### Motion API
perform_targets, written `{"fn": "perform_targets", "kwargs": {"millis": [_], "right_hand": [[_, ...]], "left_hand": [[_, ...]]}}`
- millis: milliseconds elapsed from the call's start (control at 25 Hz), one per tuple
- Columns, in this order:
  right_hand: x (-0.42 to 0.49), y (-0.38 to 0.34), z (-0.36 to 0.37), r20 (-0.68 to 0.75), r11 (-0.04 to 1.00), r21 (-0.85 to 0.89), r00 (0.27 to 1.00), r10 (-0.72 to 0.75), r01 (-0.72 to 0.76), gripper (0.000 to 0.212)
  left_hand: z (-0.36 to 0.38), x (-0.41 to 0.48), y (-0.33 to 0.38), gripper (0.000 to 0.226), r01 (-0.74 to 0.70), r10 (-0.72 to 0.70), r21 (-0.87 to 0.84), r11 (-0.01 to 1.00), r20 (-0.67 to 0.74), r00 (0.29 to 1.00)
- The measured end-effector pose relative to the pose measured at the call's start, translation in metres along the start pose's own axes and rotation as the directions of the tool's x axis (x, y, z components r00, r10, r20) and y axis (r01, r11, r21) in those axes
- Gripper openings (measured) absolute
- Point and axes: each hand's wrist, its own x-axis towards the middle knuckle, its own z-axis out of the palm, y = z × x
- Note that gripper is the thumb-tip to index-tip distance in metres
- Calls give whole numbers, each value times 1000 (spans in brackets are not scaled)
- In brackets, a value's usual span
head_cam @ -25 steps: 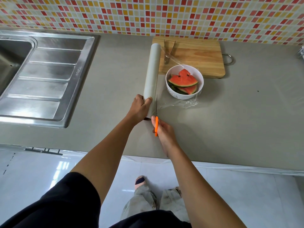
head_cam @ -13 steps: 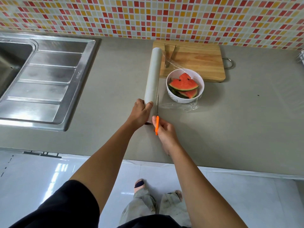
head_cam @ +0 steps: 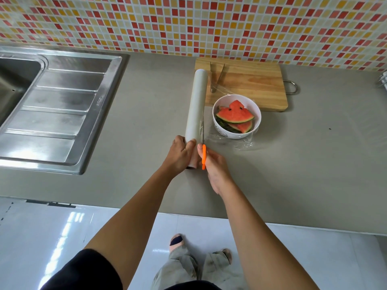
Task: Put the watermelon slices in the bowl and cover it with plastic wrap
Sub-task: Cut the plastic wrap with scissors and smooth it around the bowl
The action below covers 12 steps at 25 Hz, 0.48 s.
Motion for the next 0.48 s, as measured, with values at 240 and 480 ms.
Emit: {"fn": "perform_targets", "kwargs": {"millis": [240, 480], "right_hand": [[11, 0, -1, -17, 999, 31, 1000, 17, -16, 18], [21, -10, 0, -29, 998, 48, 999, 28, -27, 18]], "left_hand": [[-1, 0, -2, 25, -3, 3, -10, 1000, 18, 1000], [-1, 0, -9, 28, 4, -6, 32, 999, 54, 998]]}}
